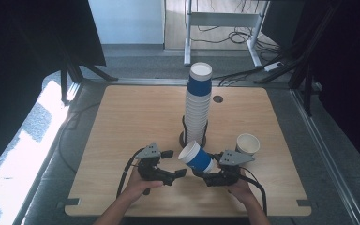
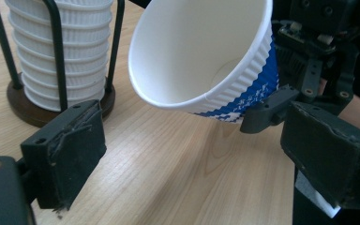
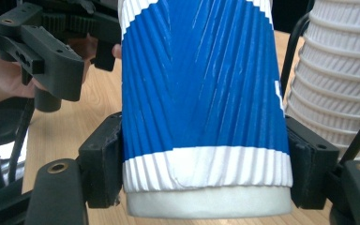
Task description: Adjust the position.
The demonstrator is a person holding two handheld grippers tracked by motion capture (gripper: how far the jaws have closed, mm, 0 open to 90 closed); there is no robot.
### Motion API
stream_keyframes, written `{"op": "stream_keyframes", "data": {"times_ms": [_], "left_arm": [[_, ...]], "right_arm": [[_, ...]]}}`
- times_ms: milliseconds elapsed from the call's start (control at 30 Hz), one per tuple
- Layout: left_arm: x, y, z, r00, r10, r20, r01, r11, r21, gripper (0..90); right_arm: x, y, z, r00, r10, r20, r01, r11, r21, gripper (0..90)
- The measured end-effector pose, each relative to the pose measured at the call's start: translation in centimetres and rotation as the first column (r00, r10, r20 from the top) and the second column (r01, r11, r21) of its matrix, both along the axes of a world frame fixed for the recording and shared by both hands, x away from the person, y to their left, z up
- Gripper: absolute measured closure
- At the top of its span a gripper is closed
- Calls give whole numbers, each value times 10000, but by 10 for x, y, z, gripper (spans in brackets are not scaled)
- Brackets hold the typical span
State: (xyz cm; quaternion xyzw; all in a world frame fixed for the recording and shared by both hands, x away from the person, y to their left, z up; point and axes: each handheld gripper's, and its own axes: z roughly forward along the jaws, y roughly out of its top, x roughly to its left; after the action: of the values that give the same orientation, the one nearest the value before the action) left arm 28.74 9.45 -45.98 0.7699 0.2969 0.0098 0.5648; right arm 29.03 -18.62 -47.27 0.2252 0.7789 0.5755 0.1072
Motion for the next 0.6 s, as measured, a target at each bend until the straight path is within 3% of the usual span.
{"op": "stream_keyframes", "data": {"times_ms": [600], "left_arm": [[0,-4,0,9997,35,-224,-41,9996,-263,70]], "right_arm": [[-4,2,-11,9992,-383,-142,390,9977,553,272]]}}
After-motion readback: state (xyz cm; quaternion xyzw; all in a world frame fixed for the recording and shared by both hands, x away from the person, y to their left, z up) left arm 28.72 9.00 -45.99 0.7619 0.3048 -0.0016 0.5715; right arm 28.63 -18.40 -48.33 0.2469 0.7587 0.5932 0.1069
